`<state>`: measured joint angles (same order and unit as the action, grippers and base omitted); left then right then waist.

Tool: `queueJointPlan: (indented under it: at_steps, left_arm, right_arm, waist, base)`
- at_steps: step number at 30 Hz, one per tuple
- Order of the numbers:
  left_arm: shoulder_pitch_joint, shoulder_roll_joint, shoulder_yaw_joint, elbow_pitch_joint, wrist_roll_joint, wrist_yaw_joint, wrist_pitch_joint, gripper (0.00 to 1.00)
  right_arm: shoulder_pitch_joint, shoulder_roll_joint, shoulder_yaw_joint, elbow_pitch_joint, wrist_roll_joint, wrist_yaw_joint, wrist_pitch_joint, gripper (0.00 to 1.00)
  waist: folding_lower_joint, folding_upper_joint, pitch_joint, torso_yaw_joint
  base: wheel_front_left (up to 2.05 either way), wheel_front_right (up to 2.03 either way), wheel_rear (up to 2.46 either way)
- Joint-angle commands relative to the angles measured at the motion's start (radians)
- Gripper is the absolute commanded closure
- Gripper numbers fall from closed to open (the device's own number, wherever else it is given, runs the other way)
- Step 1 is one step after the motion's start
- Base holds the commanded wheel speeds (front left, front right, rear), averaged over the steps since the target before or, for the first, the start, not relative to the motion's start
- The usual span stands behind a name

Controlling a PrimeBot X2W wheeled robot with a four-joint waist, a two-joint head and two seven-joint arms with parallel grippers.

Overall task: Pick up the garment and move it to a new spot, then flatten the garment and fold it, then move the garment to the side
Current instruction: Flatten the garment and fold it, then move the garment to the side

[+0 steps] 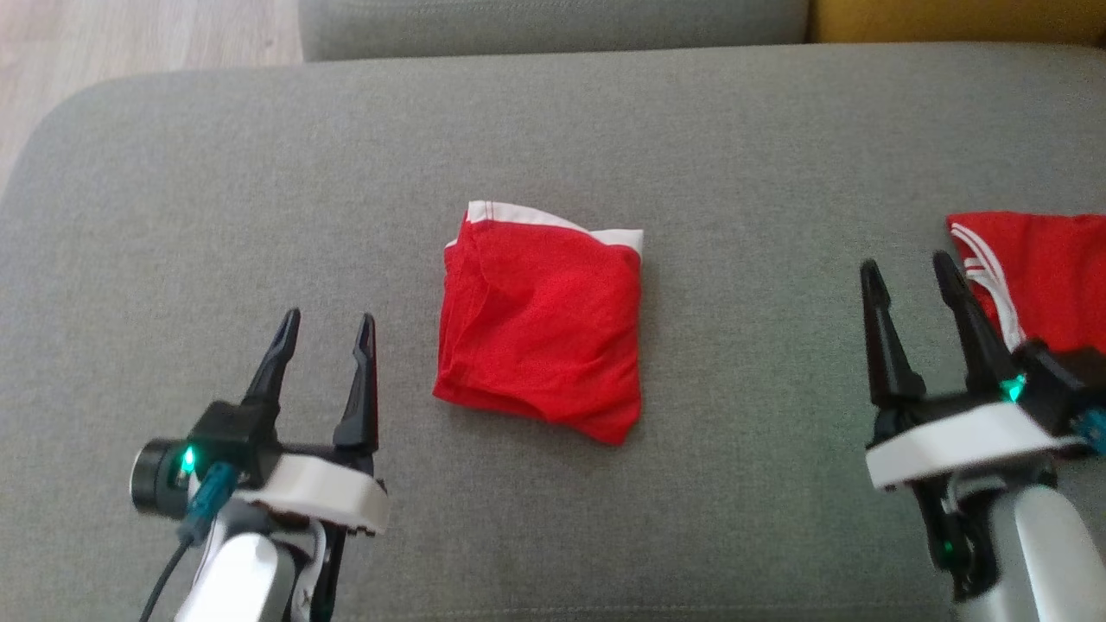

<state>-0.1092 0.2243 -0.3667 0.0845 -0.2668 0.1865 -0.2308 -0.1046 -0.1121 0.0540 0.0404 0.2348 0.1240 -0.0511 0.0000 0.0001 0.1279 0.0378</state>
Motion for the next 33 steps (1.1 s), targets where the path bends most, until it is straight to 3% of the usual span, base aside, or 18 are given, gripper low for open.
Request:
queueJointPlan:
  at_steps: [1, 9, 33]
  left_arm:
    - [-0.011, 0.024, 0.047, -0.044, -0.009, 0.011, 0.003, 0.0]
    - [0.055, 0.048, 0.064, -0.07, -0.024, 0.029, 0.012, 0.0]
    - [0.123, 0.063, 0.042, -0.091, -0.041, 0.046, 0.051, 0.0]
  right_arm:
    - [0.008, 0.007, 0.003, -0.072, -0.014, 0.007, 0.021, 0.0]
    - [0.119, 0.033, -0.033, -0.184, -0.039, 0.007, 0.094, 0.0]
    - [0.211, 0.054, -0.045, -0.242, -0.063, 0.007, 0.146, 0.0]
  waist:
    - [0.0, -0.0001, -0.016, -0.008]
    - [0.0, -0.0001, -0.065, -0.023]
    - [0.0, -0.0001, -0.139, -0.01]
  base:
    - [0.0, 0.0, 0.0]
    - [0.0, 0.0, 0.0]
    - [0.0, 0.0, 0.0]
